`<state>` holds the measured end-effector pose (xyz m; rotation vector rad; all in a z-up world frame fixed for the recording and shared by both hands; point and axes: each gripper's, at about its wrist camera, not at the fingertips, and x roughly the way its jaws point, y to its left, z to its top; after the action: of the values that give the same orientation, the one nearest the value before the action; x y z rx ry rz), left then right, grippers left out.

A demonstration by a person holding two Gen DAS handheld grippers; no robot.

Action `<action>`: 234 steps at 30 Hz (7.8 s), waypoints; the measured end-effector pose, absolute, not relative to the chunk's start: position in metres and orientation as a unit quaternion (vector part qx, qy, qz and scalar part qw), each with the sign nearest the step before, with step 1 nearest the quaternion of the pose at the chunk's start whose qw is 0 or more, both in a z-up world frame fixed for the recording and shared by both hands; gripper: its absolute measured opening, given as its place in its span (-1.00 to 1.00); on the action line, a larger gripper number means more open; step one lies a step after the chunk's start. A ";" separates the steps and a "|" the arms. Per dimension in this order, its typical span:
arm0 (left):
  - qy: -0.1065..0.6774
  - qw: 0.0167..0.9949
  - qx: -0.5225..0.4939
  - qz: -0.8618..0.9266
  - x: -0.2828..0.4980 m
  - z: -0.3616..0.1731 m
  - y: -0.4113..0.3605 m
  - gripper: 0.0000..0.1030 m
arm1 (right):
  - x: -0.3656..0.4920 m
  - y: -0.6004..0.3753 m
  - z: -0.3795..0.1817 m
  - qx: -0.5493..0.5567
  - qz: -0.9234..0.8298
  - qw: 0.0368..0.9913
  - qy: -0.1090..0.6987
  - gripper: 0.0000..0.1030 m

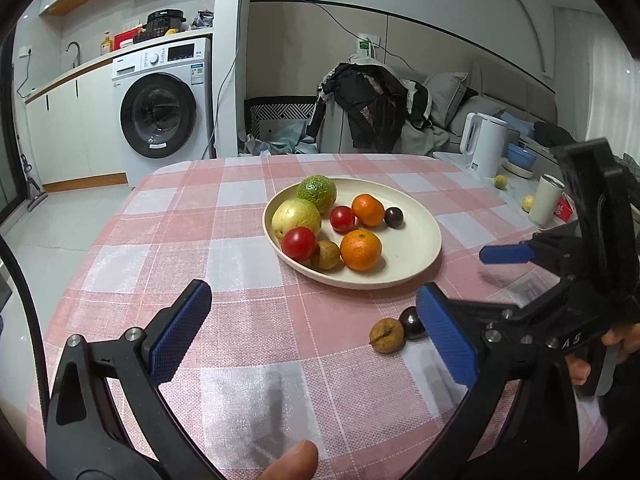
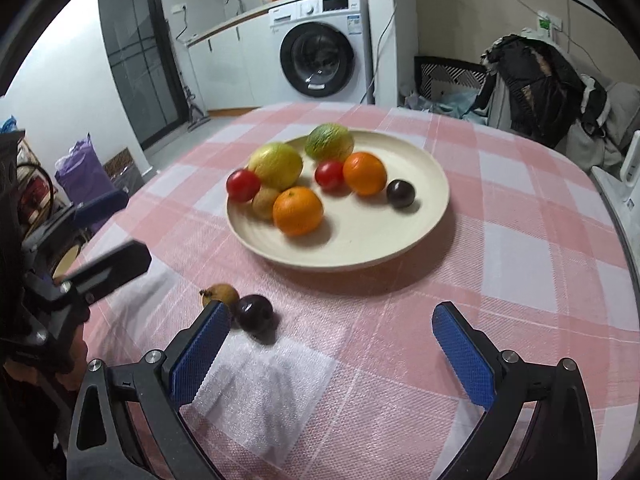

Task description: Organize fruits

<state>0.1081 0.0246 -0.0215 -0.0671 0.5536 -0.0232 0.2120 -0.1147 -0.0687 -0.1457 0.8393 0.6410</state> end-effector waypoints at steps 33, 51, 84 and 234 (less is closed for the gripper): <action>0.303 0.951 -0.062 -0.005 0.118 -0.029 0.051 0.97 | 0.203 -0.075 -0.089 -0.147 0.302 0.840 0.426 0.54; 0.310 0.950 -0.042 -0.021 0.122 -0.033 0.040 0.97 | 0.196 -0.067 -0.082 -0.127 0.349 0.832 0.412 -0.51; 0.434 0.895 0.002 -0.100 0.170 -0.075 -0.012 -0.12 | 0.209 -0.114 -0.050 -0.072 0.319 0.867 0.376 -0.51; 0.223 0.974 -0.037 -0.013 0.101 -0.012 0.026 0.98 | 0.175 -0.134 -0.034 -0.041 0.304 0.927 0.216 1.00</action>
<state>0.1013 0.0257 -0.0118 -0.0745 0.4498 -0.0268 0.1752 -0.1338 -0.0343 -0.0849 0.4436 0.6243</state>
